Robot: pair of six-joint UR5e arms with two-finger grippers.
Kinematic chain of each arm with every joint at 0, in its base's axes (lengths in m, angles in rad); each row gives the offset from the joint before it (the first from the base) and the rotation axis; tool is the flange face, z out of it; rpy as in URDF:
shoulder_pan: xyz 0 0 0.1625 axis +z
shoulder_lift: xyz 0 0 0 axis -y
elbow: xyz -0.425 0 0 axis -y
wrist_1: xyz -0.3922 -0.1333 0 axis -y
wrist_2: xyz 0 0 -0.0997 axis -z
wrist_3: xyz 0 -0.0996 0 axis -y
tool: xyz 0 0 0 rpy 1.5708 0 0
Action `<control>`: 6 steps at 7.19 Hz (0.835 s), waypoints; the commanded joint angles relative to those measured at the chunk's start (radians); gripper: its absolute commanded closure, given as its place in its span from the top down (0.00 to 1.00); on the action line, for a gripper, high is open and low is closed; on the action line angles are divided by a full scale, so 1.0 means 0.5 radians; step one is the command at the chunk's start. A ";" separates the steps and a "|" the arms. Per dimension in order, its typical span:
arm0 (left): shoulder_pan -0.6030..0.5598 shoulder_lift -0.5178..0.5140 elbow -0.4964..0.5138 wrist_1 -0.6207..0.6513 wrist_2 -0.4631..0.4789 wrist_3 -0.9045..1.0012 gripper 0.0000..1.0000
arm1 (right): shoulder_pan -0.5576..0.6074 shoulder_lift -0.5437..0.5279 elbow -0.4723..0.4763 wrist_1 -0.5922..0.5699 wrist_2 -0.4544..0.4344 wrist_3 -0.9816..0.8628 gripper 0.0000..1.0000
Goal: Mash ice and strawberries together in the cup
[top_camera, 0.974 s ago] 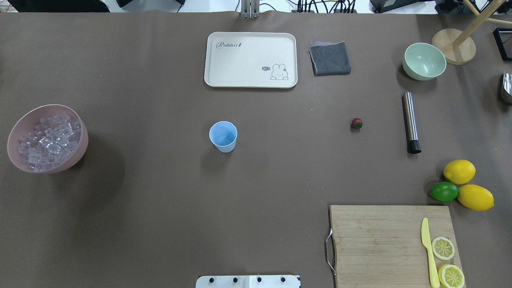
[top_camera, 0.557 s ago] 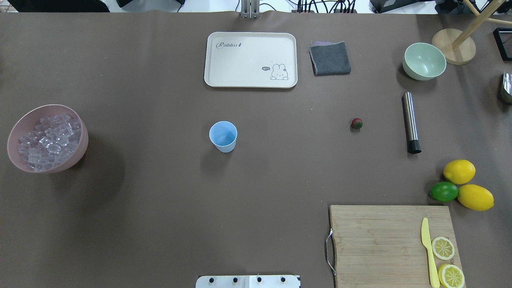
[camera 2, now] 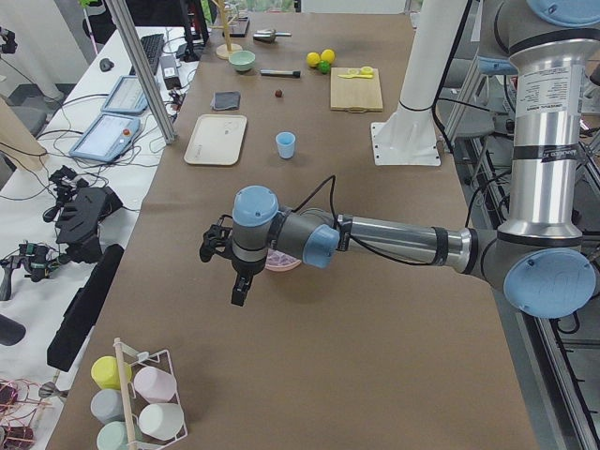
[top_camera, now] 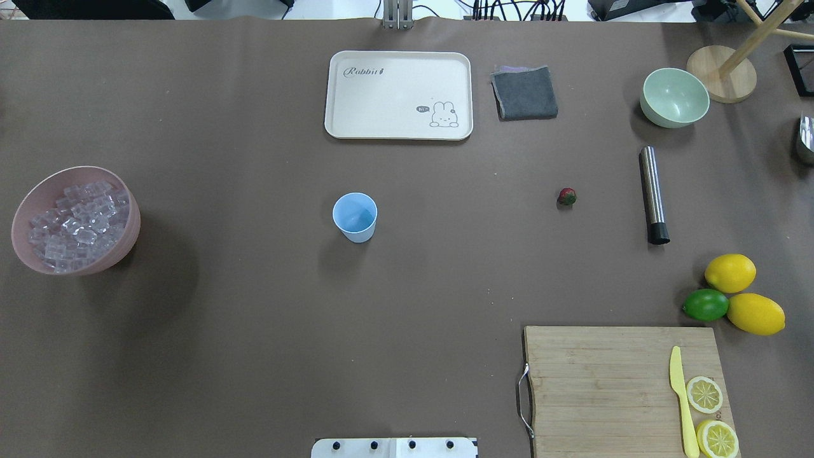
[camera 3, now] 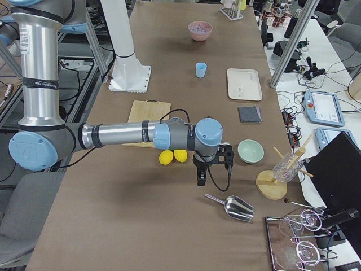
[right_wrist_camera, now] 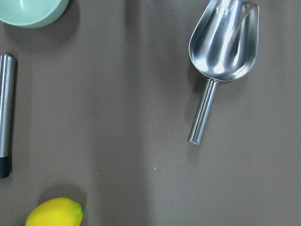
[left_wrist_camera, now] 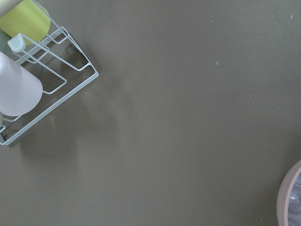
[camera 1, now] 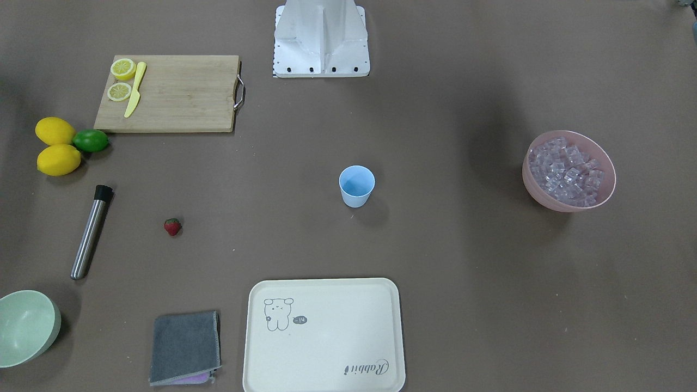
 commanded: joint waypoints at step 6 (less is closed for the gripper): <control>0.000 -0.005 0.000 0.001 -0.017 -0.002 0.97 | 0.000 -0.004 -0.010 0.001 0.031 0.001 1.00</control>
